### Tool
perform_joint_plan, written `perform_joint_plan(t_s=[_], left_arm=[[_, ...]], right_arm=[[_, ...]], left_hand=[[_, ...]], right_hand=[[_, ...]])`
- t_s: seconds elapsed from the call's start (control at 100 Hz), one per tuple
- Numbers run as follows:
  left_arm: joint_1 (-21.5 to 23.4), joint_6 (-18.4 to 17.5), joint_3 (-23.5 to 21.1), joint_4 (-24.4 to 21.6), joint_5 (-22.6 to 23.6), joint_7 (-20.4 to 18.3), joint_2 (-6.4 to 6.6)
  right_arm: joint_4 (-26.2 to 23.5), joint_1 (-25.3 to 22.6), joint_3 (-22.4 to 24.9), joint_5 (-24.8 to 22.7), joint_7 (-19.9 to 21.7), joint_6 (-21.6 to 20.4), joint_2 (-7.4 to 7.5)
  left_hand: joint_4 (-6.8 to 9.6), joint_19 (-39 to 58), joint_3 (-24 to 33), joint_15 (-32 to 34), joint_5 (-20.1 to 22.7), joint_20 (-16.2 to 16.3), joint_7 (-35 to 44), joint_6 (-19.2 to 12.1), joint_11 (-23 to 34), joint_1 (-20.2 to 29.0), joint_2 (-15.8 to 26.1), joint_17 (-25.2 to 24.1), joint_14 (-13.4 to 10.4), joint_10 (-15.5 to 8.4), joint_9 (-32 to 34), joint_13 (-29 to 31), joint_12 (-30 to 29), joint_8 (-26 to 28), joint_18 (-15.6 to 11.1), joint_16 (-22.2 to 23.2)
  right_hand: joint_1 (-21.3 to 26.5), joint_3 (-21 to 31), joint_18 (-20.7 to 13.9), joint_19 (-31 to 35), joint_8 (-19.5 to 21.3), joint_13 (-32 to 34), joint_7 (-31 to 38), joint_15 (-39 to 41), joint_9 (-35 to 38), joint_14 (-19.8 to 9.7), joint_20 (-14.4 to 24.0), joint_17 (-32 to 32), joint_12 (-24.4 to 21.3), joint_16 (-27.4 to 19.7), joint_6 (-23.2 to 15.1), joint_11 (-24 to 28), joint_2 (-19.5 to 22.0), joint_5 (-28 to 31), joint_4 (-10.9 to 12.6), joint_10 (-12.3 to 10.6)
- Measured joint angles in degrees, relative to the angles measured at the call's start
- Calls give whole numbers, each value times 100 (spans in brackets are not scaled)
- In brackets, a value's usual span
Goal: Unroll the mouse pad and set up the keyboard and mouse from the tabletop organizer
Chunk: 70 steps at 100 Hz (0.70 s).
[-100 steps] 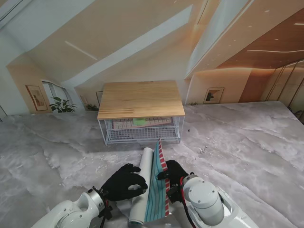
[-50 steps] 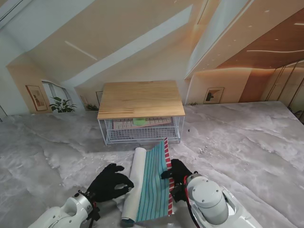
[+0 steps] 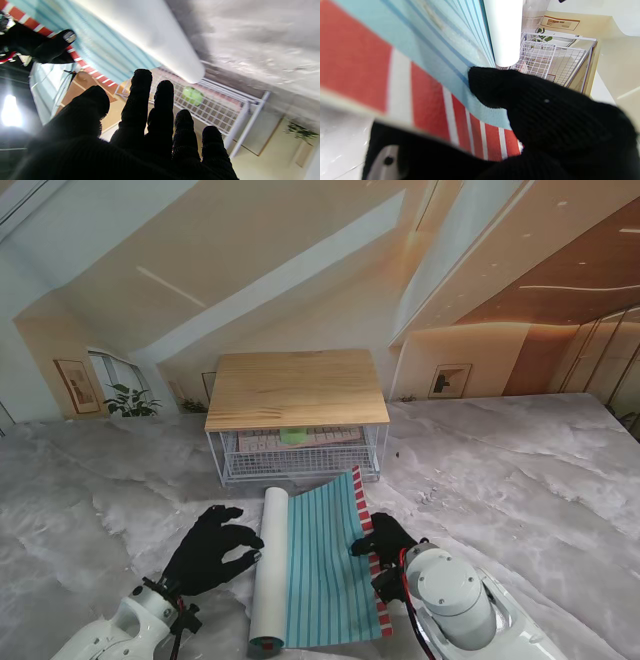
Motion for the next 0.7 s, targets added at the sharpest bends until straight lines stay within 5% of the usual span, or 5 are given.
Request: perform_joint_plan(t_s=[0.42, 0.7], left_arm=[[-730, -240, 1110, -61, -475, -1055, 124], [-1029, 220, 1336, 176, -305, -1375, 152]], right_arm=[[-21, -15, 40, -10, 0, 6, 15], [-31, -56, 106, -18, 28, -6, 18]], left_hand=[[0, 129, 0, 23, 0, -148, 1, -31, 11, 0, 0, 5, 0, -1, 0, 0, 0, 1, 39, 0], [0, -118, 0, -1, -4, -199, 9, -31, 11, 0, 0, -16, 0, -1, 0, 0, 0, 1, 11, 0]], right_hand=[[0, 0, 0, 0, 1, 0, 0, 1, 0, 0, 0, 0, 0, 0, -2, 0, 0, 0, 4, 0], [0, 0, 0, 0, 4, 1, 0, 1, 0, 0, 0, 0, 0, 0, -2, 0, 0, 0, 5, 0]])
